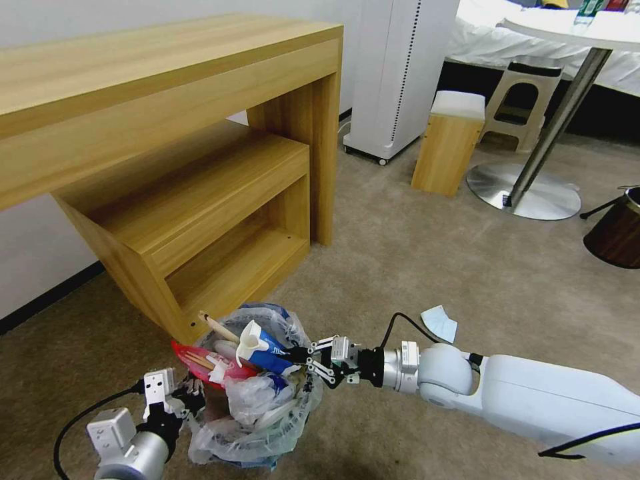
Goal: Pick up the trash bin and place the garbage on the floor into it.
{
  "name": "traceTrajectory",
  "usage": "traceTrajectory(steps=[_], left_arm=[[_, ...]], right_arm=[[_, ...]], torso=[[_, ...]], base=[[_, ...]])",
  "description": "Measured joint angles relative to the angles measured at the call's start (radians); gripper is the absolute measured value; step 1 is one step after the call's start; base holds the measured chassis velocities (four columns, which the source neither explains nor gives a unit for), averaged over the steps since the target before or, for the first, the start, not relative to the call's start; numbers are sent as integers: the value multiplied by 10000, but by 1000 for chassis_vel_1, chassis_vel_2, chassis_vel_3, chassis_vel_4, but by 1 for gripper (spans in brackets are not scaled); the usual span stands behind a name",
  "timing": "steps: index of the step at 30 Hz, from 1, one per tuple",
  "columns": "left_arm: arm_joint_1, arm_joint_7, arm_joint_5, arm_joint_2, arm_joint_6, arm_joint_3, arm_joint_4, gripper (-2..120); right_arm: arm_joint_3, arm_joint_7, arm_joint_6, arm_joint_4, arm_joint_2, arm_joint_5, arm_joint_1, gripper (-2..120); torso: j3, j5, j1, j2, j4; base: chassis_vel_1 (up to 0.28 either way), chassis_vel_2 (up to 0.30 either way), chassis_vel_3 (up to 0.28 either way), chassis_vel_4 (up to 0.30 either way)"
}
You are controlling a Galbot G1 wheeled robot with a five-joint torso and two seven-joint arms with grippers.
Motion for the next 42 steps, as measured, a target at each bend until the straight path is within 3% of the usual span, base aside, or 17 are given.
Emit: traceTrajectory(steps=[3,7,9,11,13,18,21,27,29,32,33,35,37,38,41,42], left_arm=[[-78,0,-21,27,1,4,92,0],[-129,-7,-44,38,3,4,152,0],[-181,-11,-53,51,6,6,223,0],[-192,-12,-52,54,5,6,236,0],[-260,-16,-80,55,6,-2,322,0],[-306,-19,-100,48,-5,-28,441,0],[-284,-21,-101,0,-79,-144,528,0],[-231,-19,-81,-53,-119,-248,531,0],[-185,-18,-52,-120,-159,-366,503,0],[-263,-24,-68,-143,-176,-413,492,0],[-263,-24,-68,-143,-176,-413,492,0],[-372,-48,-132,-121,-186,-426,525,0],[-390,-59,-142,-108,-186,-429,548,0],[-425,-88,-173,-91,-187,-453,578,0],[-464,-133,-221,-69,-191,-493,609,0],[-481,-171,-282,-33,-199,-533,648,0]], right_arm=[[405,233,5,89,151,68,-318,34],[640,493,-21,209,255,133,-488,43],[967,818,-92,373,410,261,-691,55],[1043,879,-105,402,442,283,-744,57],[1519,1133,-183,535,555,437,-1029,69],[2138,1476,-229,716,670,748,-1326,82],[2773,2266,-252,918,811,1202,-1480,97],[3239,2958,-418,1091,936,1508,-1580,100],[4059,3808,-702,1249,1031,1720,-1917,100],[4907,4262,-754,1113,1026,1716,-2271,100],[4907,4262,-754,1113,1026,1716,-2271,100],[6097,4466,-797,868,906,1819,-2805,100],[6408,4467,-797,796,859,1825,-2950,100],[7095,4470,-803,646,776,1822,-3358,100],[7689,4468,-803,487,709,1831,-3797,100],[8303,4458,-755,308,655,1831,-4297,100]], torso=[[0,1,0,0,0],[0,0,0,0,0],[0,0,0,0,0],[0,0,0,0,0],[0,-1,0,0,0],[0,-1,0,0,0],[0,0,0,0,-1],[0,0,0,0,3],[0,0,0,0,1],[0,1,0,0,2],[0,1,0,0,2],[0,3,0,0,-1],[0,2,0,0,0],[0,0,0,0,0],[1,3,0,0,0],[0,2,0,0,-1]], base=[[0,0,0,0],[0,0,0,0],[0,0,0,0],[0,0,0,0],[0,0,0,0],[0,0,0,0],[0,0,0,0],[0,0,0,0],[0,0,0,0],[0,0,0,0],[0,0,0,0],[0,0,0,0],[0,0,0,0],[0,0,0,0],[0,0,0,0],[0,0,0,0]])
